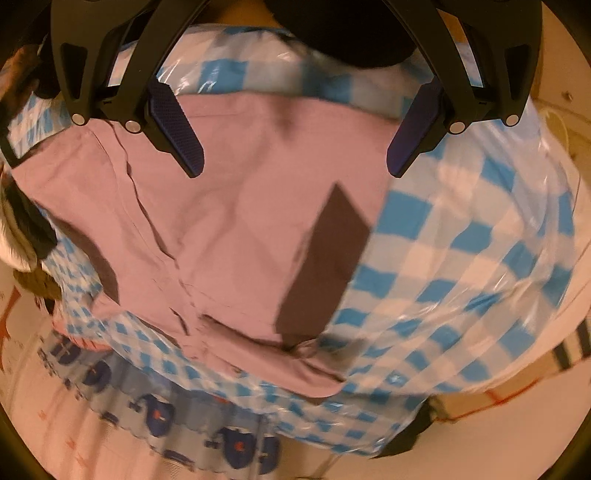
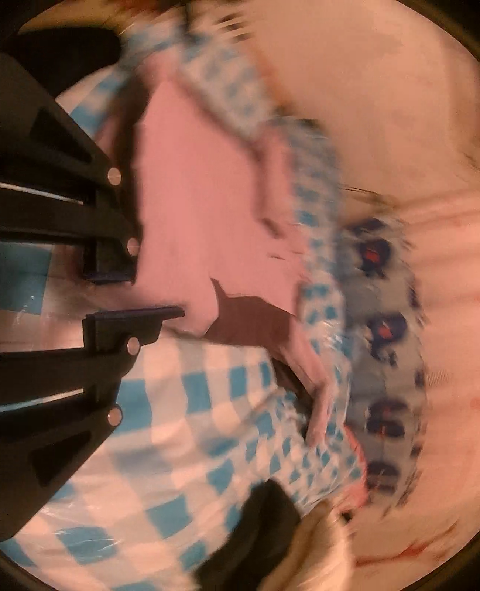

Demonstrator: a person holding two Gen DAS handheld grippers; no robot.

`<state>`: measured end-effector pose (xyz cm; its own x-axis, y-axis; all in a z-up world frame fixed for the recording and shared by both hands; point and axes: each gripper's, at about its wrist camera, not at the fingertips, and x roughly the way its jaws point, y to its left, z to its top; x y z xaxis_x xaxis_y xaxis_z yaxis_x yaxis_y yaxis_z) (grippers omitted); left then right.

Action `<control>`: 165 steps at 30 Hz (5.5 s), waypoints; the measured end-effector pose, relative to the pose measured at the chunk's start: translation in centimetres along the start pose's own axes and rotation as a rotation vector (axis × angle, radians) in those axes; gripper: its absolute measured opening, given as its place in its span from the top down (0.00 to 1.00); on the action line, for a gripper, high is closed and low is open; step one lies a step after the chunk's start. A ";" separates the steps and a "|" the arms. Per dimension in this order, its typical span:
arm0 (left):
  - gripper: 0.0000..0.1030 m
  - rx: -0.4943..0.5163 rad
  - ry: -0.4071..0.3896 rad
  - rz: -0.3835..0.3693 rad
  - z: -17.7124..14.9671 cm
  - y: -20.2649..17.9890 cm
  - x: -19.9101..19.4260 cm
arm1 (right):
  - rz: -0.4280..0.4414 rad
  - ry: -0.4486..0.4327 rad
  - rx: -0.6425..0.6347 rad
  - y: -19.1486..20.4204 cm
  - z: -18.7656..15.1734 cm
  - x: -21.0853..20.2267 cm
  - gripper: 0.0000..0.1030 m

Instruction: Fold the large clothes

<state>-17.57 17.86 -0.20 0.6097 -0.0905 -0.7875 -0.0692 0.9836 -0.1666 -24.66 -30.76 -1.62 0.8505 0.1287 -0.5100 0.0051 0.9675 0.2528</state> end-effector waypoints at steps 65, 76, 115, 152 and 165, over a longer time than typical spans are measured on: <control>0.33 0.001 0.121 0.237 -0.3 8.2 -1.3 | 0.114 0.413 0.254 -4.3 -2.5 -2.5 0.61; 0.18 0.173 0.378 0.022 1.5 -1.6 9.0 | 0.178 0.607 0.045 1.5 -3.6 8.6 0.31; 0.14 0.447 0.069 -0.112 8.7 -28.6 19.9 | 0.300 0.080 1.087 -36.3 20.7 42.3 0.09; 0.14 -0.004 0.032 -0.111 14.7 -15.2 19.5 | 0.473 -0.163 -0.062 -0.2 37.2 23.6 0.86; 0.14 -0.441 0.022 -0.073 16.7 -1.8 21.5 | 0.607 0.342 -0.364 21.0 18.3 37.0 0.85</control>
<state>8.85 16.77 -6.90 0.6093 -0.1654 -0.7755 -0.3593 0.8142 -0.4560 16.57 -9.70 -0.12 0.4403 0.6600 -0.6087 -0.6316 0.7095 0.3125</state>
